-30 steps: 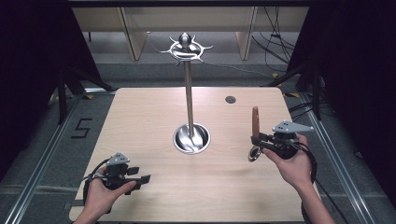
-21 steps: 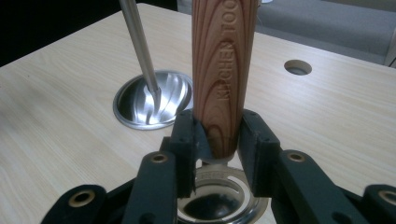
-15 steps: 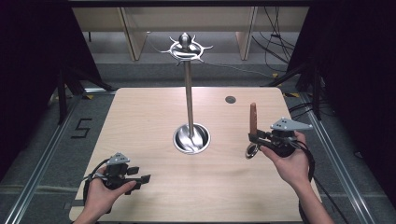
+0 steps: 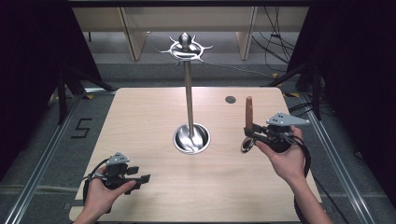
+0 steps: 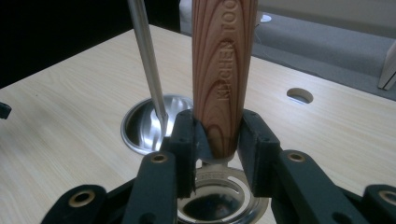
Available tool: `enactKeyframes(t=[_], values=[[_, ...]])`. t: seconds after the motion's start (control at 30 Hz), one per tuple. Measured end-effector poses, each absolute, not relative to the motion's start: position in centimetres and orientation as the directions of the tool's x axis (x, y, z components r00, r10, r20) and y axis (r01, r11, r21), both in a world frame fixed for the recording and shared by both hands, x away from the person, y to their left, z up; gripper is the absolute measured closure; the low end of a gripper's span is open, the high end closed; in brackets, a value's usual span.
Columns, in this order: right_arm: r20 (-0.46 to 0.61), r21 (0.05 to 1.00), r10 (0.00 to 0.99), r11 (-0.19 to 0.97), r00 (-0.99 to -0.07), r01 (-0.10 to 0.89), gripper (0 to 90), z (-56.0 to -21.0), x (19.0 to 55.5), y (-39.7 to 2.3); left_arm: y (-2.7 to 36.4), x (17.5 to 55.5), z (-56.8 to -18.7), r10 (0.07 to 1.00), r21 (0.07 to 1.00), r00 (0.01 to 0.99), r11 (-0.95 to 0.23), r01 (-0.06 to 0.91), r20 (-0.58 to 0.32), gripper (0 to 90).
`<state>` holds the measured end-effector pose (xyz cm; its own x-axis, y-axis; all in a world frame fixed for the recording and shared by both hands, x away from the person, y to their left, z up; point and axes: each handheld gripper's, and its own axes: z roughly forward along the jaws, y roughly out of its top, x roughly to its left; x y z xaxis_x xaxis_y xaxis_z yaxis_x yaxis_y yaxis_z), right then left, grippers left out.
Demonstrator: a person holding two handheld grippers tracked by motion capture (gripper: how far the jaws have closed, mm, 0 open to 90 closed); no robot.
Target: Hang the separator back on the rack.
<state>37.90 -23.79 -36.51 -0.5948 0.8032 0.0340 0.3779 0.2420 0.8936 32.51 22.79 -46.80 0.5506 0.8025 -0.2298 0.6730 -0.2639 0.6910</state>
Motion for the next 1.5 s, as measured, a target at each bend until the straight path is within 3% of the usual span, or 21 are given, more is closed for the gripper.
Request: enactKeyframes(t=[1.5], values=[[0.017,0.891,0.778,0.273,-0.628,0.362,69.7,-34.9,38.4,-21.7,22.8,32.5,-46.9,0.806,0.692,0.545,-0.259,0.674,-0.230,36.6]])
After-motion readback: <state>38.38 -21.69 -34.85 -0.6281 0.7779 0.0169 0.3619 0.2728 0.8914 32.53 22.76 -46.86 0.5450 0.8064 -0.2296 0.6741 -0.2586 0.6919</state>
